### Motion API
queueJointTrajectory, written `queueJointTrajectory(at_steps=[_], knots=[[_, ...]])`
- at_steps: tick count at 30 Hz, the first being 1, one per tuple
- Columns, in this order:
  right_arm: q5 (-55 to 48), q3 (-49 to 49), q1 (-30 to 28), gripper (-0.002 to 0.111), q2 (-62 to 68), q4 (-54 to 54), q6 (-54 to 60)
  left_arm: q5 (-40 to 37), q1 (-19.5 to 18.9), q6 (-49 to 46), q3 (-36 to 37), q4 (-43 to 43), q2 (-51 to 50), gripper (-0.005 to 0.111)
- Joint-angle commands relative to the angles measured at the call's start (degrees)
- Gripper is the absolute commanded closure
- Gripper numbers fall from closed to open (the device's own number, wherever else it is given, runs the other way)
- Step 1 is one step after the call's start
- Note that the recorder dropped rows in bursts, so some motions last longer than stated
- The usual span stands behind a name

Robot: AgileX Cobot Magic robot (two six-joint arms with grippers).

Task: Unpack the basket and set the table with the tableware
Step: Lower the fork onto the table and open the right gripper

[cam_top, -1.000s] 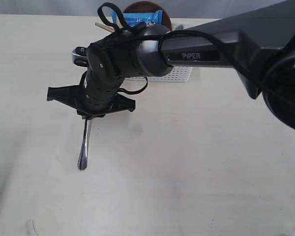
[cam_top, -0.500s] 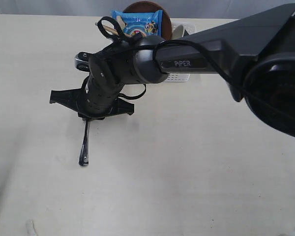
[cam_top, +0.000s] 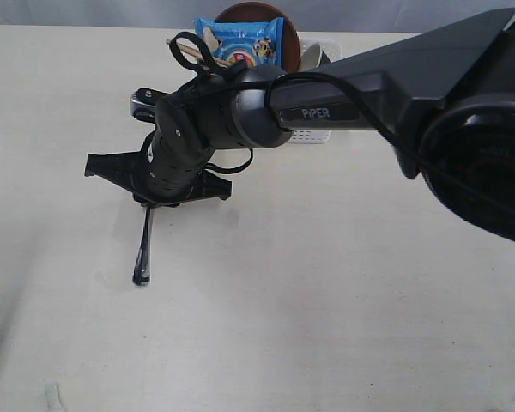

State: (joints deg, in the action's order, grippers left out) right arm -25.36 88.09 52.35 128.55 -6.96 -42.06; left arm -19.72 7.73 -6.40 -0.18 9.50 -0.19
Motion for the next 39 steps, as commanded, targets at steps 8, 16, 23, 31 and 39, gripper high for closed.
queueJointTrajectory(at_steps=[8,16,23,31,39], knots=[[0.46,-0.13,-0.34,0.1,0.14,0.97,-0.08,0.1,0.44,0.06,0.18,-0.26,0.19,0.107],[0.99,-0.13,-0.34,0.073,-0.03,0.86,-0.33,0.1,0.44,0.06,0.18,0.02,0.19,0.107],[1.96,-0.13,-0.34,0.073,-2.65,1.05,-0.38,0.1,0.44,0.06,0.18,0.02,0.19,0.107],[0.07,-0.13,-1.21,0.073,-8.04,1.43,6.48,0.1,0.44,0.06,0.18,0.02,0.19,0.107],[-7.59,-0.13,-5.05,0.074,-17.51,1.96,25.0,0.1,0.44,0.06,0.18,0.02,0.19,0.107]])
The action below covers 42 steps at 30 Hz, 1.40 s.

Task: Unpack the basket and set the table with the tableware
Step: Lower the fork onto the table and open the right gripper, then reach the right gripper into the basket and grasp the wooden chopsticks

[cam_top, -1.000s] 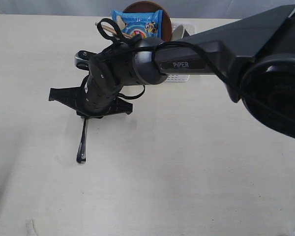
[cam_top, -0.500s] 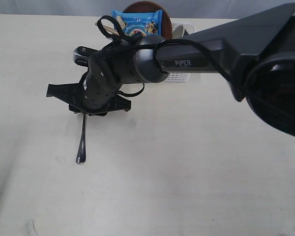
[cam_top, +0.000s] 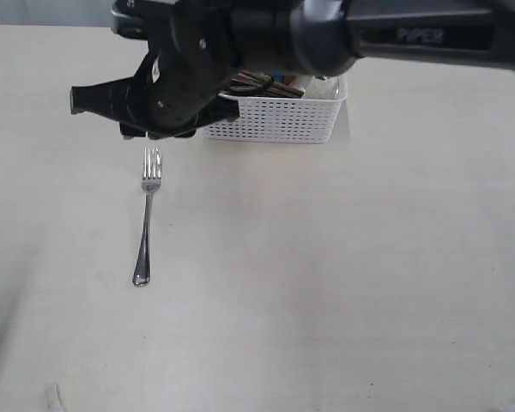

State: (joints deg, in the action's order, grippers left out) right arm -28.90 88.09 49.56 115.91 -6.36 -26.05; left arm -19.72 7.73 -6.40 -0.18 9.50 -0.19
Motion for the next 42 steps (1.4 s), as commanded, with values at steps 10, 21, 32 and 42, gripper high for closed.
queueJointTrajectory(at_steps=[10,21,32,42], knots=[[-6.91,-0.13,-14.71,0.074,-12.37,5.78,24.34,0.1,0.44,0.06,0.18,0.02,0.19,0.107],[-6.22,4.38,-19.11,0.074,-4.72,4.51,36.77,0.1,0.44,0.06,0.18,0.02,0.19,0.107],[-7.24,18.57,-13.37,0.074,10.86,5.36,46.44,0.1,0.44,0.06,0.18,0.02,0.19,0.107],[-6.92,22.47,-13.37,0.074,16.55,9.99,46.84,0.1,0.44,0.06,0.18,0.02,0.19,0.107]])
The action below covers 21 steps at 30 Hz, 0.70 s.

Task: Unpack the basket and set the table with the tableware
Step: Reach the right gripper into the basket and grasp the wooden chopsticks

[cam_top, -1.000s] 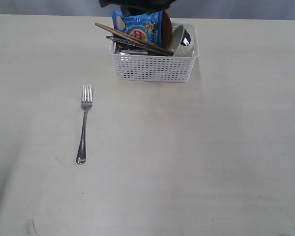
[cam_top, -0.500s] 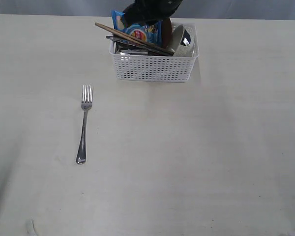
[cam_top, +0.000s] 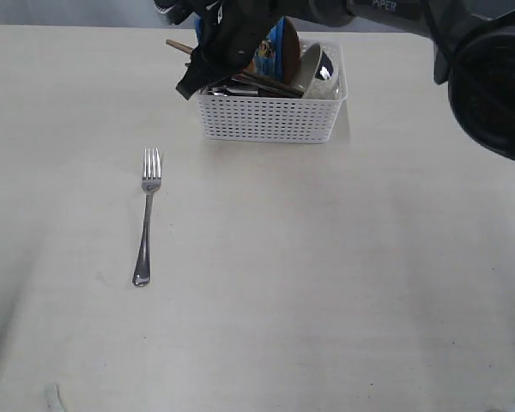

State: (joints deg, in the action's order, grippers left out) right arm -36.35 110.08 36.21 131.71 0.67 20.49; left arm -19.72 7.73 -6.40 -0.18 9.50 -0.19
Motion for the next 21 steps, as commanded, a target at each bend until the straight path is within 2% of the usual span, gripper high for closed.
queueJointTrajectory(at_steps=[1,7,9,10,11,21], knots=[[1.23,0.49,-0.02,0.074,1.18,4.76,0.31,0.1,0.44,0.06,0.18,0.02,0.19,0.107],[4.16,0.49,-0.02,0.076,2.43,9.13,-3.18,0.1,0.44,0.06,0.18,0.02,0.19,0.107],[4.42,0.49,-0.02,0.091,2.43,9.13,-3.18,0.1,0.44,0.06,0.18,0.02,0.19,0.107],[4.42,0.49,-0.02,0.105,2.43,9.39,-3.18,0.1,0.44,0.06,0.18,0.02,0.19,0.107],[4.42,0.49,-0.02,0.108,2.43,9.96,-3.18,0.1,0.44,0.06,0.18,0.02,0.19,0.107],[2.83,0.49,-0.02,0.109,-0.08,11.72,-3.18,0.1,0.44,0.06,0.18,0.02,0.19,0.107]])
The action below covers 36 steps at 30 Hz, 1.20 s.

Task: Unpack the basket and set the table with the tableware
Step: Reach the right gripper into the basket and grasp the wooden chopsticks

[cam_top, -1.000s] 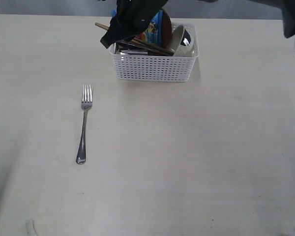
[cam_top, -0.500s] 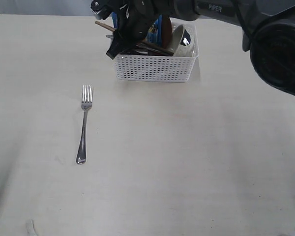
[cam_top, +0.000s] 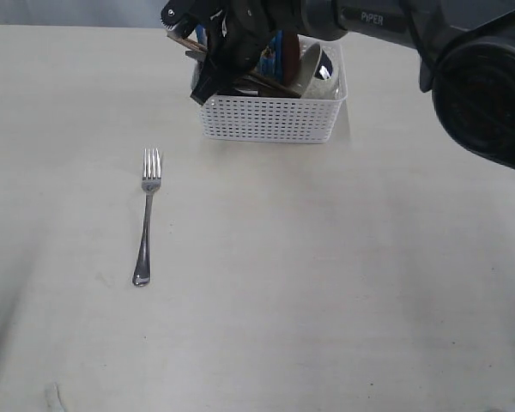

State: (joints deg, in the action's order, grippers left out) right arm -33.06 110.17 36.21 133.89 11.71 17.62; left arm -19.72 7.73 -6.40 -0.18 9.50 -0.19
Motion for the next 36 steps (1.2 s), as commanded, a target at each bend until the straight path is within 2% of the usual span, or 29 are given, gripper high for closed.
queueJointTrajectory(at_steps=[1,13,15,20,22,36], knots=[[-0.47,0.4,-0.02,0.109,-2.95,0.68,-0.2,0.1,0.44,0.06,0.18,0.02,0.19,0.107],[-4.63,0.4,-0.13,0.108,-4.82,0.02,-0.07,0.1,0.44,0.06,0.18,0.02,0.19,0.107],[-5.13,0.4,-0.13,0.101,-4.47,0.02,-0.07,0.1,0.44,0.06,0.18,0.02,0.19,0.107],[-5.63,0.4,-0.13,0.068,-3.01,0.02,-0.42,0.1,0.44,0.06,0.18,0.02,0.19,0.107],[-4.98,0.4,-0.13,0.063,-2.36,0.19,-0.7,0.1,0.44,0.06,0.18,0.02,0.19,0.107],[1.83,0.4,-0.13,0.065,2.11,5.32,-5.77,0.1,0.44,0.06,0.18,0.02,0.19,0.107]])
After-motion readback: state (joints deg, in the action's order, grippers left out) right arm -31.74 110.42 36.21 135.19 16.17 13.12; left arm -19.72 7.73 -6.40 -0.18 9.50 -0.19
